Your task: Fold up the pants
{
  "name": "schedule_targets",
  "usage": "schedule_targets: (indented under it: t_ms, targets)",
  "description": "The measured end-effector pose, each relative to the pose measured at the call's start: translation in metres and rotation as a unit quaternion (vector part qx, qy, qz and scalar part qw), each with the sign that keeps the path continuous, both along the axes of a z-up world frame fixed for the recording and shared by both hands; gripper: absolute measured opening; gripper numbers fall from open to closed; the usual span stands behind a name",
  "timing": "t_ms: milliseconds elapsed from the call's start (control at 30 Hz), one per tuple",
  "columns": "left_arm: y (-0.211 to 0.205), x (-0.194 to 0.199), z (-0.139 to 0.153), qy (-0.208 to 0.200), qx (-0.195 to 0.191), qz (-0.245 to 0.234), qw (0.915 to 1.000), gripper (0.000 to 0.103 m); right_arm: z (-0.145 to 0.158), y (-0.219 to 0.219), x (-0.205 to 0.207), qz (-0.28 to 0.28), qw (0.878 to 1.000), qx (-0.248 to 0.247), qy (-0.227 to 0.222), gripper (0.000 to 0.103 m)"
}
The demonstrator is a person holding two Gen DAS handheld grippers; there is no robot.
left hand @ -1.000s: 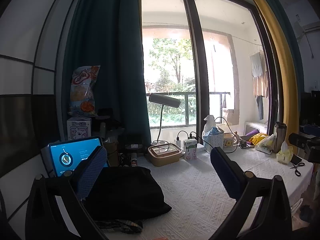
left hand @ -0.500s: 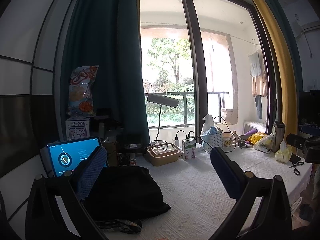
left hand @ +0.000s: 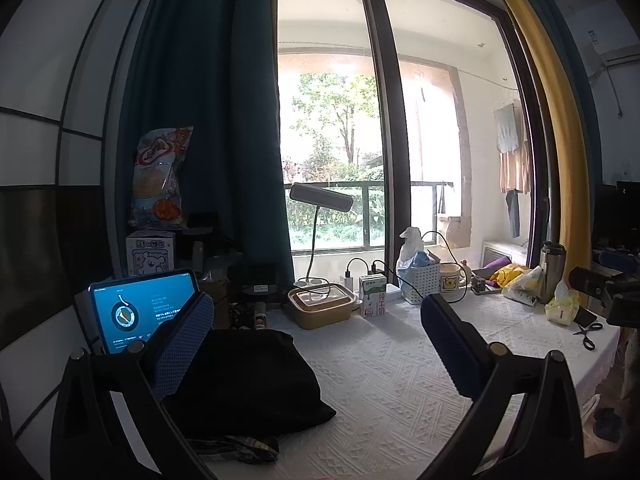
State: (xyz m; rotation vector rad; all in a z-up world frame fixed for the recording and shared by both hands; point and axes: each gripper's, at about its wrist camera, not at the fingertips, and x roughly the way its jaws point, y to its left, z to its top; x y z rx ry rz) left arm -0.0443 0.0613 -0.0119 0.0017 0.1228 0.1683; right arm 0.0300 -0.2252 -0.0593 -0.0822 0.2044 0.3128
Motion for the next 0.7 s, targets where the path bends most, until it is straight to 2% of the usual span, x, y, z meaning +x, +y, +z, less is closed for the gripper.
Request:
schedule_targets:
  t_ms: [700]
  targets:
    - [-0.0018,-0.0008,0.0002,-0.008,-0.009,-0.027,0.9995,0.102,-0.0005,-0.0021,0.0016,-0.001,1.000,0.000,0.002,0.103]
